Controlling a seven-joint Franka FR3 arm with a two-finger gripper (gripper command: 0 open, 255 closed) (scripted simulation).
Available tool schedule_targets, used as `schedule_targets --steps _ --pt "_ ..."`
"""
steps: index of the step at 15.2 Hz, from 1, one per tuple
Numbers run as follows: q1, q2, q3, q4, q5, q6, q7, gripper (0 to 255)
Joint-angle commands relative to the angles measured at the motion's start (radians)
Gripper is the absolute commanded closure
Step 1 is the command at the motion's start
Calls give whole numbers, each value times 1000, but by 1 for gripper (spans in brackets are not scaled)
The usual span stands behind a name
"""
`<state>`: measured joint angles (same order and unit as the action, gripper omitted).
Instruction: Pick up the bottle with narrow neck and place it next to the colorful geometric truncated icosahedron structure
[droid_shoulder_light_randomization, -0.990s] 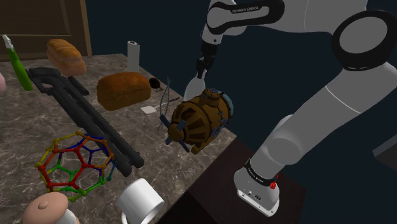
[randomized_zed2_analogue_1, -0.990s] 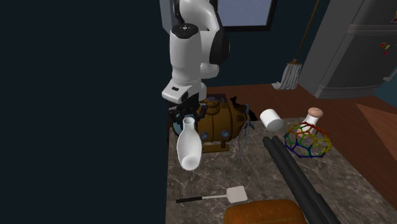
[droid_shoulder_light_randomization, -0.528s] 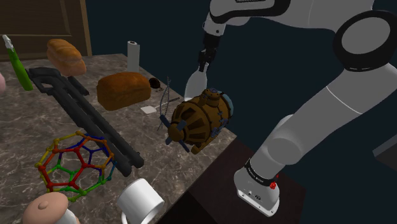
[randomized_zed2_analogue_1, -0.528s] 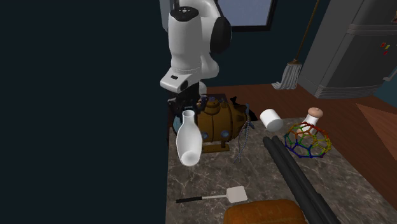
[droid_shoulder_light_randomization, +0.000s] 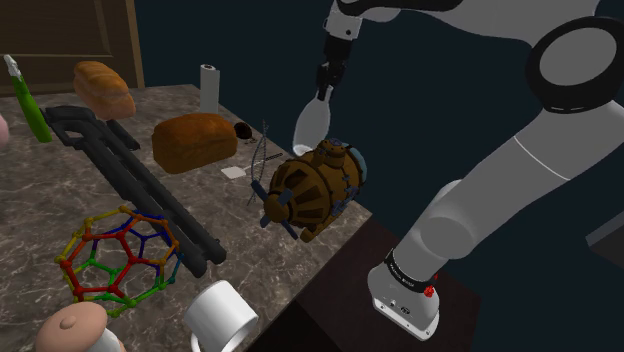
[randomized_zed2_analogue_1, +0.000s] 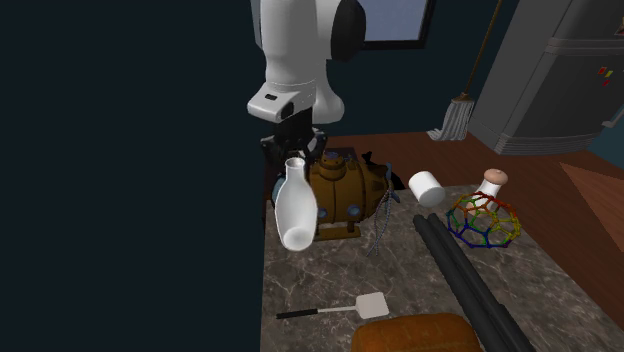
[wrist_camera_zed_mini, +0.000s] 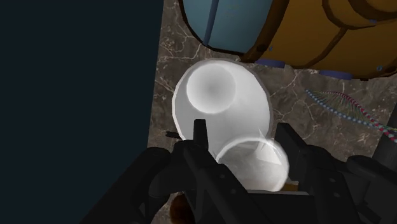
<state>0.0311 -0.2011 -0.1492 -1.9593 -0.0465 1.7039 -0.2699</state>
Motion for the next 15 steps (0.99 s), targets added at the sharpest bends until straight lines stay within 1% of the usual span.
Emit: schedule_targets --steps 1,15 --pt "1 3 1 32 1 -29 1 255" --pt "3 37 2 259 6 -222 -6 255"
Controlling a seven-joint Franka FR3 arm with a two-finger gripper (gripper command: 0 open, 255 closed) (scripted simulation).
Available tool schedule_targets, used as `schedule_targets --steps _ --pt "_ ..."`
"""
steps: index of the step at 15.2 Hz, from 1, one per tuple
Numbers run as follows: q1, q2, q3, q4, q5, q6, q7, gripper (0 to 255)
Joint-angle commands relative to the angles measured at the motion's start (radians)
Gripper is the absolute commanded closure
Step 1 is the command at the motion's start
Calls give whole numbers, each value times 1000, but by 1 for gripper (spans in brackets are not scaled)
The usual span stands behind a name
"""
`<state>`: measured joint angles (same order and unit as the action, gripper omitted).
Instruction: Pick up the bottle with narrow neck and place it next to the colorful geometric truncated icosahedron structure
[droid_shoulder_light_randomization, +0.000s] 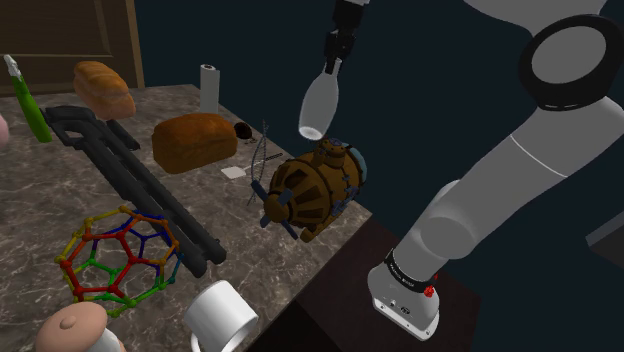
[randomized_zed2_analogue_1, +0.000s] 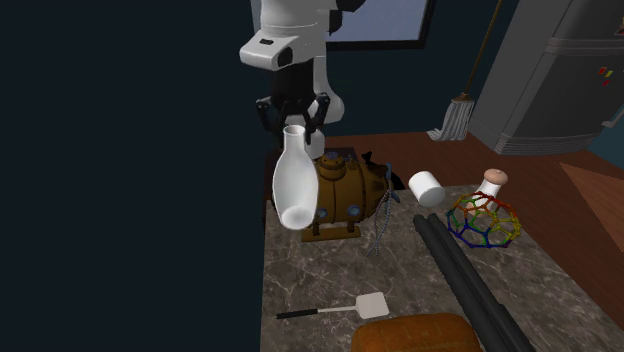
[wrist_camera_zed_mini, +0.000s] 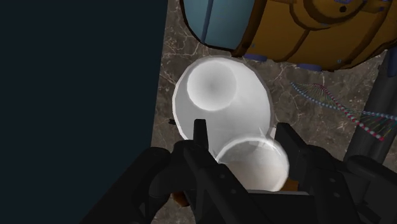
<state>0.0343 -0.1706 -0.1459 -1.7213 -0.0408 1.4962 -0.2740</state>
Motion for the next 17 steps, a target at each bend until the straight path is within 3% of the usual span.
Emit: schedule_targets --steps 1,17 --pt "0 11 -1 39 1 -28 -3 255" --pt "-4 125 -8 399 15 -275 -20 255"
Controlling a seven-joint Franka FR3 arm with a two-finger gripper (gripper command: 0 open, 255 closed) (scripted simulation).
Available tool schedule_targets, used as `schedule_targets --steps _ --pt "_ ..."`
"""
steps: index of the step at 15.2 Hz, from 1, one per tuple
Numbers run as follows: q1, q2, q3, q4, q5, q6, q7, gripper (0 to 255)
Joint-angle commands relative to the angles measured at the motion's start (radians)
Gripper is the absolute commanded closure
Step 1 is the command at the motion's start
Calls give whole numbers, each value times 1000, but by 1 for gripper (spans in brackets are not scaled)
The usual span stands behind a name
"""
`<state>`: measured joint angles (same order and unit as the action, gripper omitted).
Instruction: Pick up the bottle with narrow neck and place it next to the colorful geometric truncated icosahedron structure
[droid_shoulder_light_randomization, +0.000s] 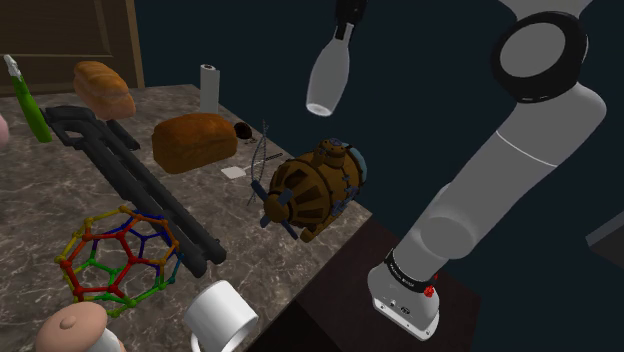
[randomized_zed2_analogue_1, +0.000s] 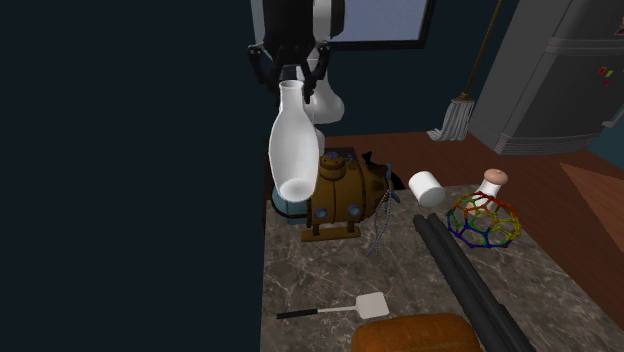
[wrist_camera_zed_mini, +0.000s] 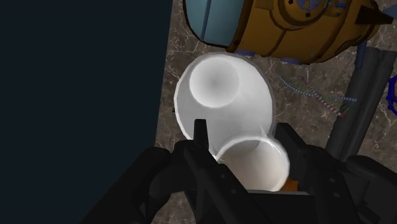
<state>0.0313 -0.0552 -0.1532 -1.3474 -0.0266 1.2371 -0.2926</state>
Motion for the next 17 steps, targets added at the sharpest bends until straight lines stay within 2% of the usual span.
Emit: schedule_targets --steps 1,5,11,17 --pt "-1 20 -2 53 3 -34 -3 255" --pt "-4 63 -5 160 9 -98 -9 255" --pt "73 30 74 70 15 -42 151 255" --pt "145 46 150 39 27 3 303 255"
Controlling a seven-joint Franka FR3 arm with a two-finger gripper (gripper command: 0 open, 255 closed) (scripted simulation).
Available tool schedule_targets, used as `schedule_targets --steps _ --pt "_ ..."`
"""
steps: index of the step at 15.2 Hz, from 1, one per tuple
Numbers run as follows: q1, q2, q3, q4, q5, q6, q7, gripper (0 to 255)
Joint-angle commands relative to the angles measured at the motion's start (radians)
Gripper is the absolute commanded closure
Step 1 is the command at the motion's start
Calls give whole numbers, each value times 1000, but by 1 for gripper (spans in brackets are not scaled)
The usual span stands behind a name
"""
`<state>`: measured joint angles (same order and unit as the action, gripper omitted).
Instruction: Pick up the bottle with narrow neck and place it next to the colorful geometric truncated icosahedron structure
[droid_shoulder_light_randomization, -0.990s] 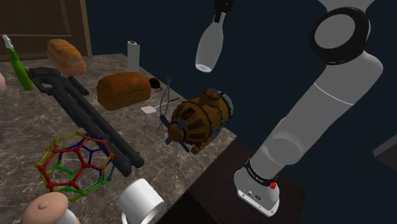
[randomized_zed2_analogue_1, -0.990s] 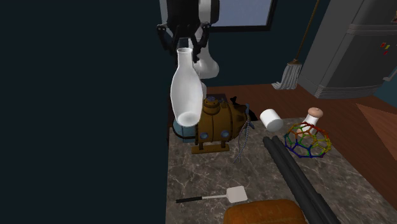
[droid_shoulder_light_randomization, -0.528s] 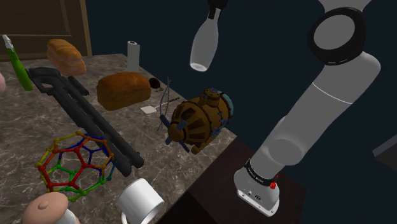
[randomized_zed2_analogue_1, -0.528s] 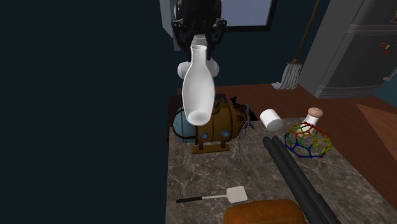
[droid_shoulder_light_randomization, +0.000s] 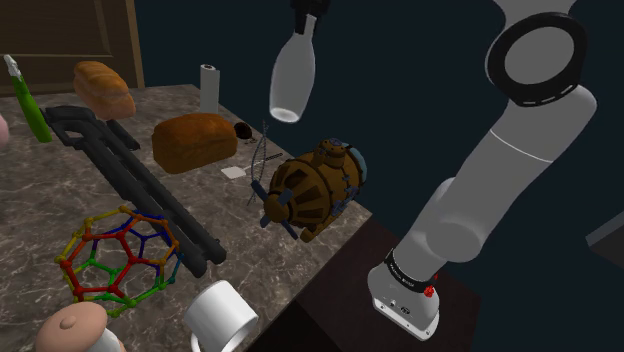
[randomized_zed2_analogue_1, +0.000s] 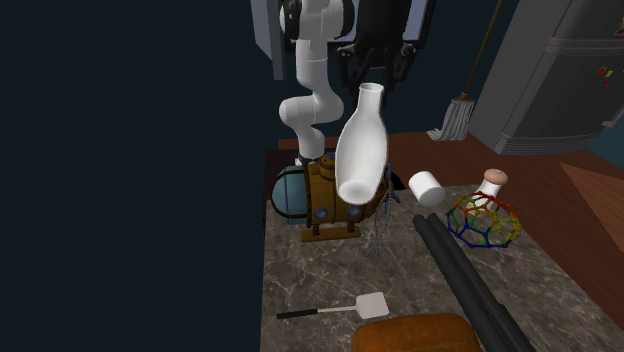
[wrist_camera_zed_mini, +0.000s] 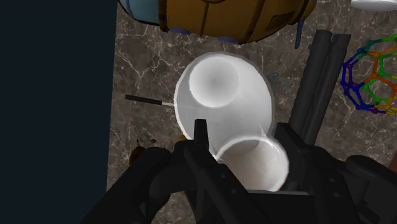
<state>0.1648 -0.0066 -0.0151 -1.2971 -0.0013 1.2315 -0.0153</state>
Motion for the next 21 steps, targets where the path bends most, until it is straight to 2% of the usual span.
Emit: schedule_targets --steps 1,7,13,21 --pt "23 4 24 -11 3 15 50 255" --pt "96 70 93 24 6 47 192 255" --pt "177 185 154 126 -6 60 330 255" --pt "171 120 151 -76 3 198 323 255"
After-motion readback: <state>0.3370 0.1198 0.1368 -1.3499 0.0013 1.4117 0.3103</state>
